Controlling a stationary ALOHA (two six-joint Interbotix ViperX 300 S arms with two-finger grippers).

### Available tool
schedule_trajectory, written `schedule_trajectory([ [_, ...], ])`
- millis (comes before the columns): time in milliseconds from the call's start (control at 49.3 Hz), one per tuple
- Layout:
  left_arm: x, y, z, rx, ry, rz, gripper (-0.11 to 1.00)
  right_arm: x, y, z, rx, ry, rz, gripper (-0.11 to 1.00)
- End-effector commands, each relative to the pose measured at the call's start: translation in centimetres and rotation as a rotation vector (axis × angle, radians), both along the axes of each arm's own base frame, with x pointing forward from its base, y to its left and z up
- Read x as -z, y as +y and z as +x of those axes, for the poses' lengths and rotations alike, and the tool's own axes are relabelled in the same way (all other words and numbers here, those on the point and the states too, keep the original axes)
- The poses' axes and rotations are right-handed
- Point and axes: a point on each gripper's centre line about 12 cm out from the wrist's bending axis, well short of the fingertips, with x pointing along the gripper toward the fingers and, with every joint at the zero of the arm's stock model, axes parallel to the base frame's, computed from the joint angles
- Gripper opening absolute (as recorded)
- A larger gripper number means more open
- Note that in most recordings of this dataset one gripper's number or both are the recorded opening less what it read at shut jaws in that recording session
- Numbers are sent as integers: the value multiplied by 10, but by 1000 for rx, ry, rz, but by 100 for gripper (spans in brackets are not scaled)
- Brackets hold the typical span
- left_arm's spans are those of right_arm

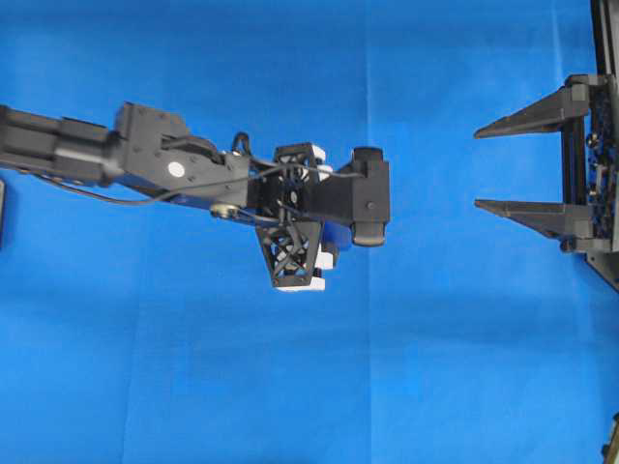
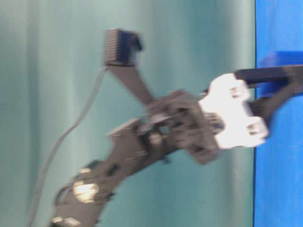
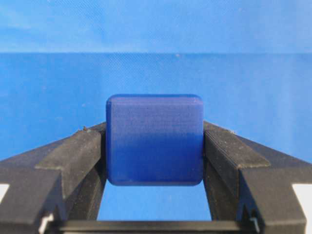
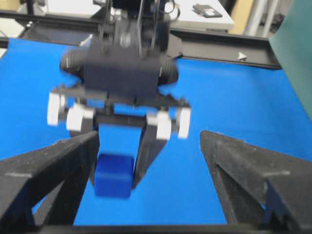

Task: Handover the blue block to the right arm after grasping it with the left arm, then place it in the designated position.
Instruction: 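Lower the left gripper around the blue cube and close on it, then lift the cube with the left gripper and rotate it upright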

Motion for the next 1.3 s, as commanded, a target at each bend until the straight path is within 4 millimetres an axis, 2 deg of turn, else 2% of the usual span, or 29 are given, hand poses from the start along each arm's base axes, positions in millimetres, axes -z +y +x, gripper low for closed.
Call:
schedule_trajectory([
  [0,-52,1,-1,0,-97,-1,48,-5,-1,2,4,-8,3,97],
  [162,-88,1,-9,5,-135,2,48,-5,0,2,2,-8,3,97],
  [588,-141,3,-19,11,-160,22,48,-5,-1,2,4,-6,3,97],
  [1277,-142,4,-21,7,-162,21,48,-5,-1,3,4,-5,3,97],
])
